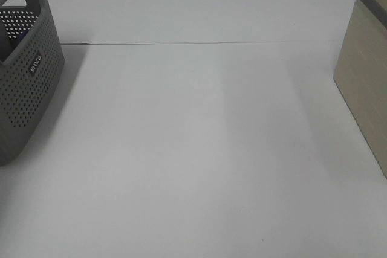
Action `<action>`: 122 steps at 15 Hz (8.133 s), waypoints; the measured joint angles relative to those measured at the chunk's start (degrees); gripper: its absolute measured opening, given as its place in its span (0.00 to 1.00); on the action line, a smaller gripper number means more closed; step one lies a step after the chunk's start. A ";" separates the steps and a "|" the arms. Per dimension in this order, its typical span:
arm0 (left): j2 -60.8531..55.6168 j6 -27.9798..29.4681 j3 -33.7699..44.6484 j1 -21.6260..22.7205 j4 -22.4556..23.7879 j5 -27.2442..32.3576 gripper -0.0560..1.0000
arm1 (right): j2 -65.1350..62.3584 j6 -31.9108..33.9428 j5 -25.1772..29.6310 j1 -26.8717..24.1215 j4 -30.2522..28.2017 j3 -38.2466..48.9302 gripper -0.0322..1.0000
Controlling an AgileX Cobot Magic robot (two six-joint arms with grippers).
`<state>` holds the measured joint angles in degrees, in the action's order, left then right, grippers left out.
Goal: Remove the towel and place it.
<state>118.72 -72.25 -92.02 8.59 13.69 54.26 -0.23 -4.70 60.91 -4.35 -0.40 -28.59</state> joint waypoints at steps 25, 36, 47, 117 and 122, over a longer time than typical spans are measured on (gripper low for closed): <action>-22.17 5.39 0.00 -2.35 -7.45 -7.56 0.05 | 0.00 0.00 0.00 0.00 0.00 0.00 0.83; -38.50 8.08 -3.27 -14.90 -4.76 -7.22 0.05 | 0.00 0.00 0.00 0.00 0.00 0.00 0.83; -19.48 17.02 -26.18 -45.15 -1.38 -7.56 0.05 | 13.87 -4.41 -5.56 0.00 7.28 -0.80 0.83; -9.91 34.61 -29.56 -54.32 -4.76 -4.01 0.05 | 73.74 -64.97 -44.81 45.89 72.82 -7.96 0.04; -9.91 34.55 -29.56 -54.32 -5.90 -5.04 0.05 | 70.70 -16.16 -37.76 37.41 39.25 -11.17 0.04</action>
<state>108.80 -37.70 -121.58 -45.72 7.79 49.22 70.47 -20.86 23.15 33.06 38.85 -39.76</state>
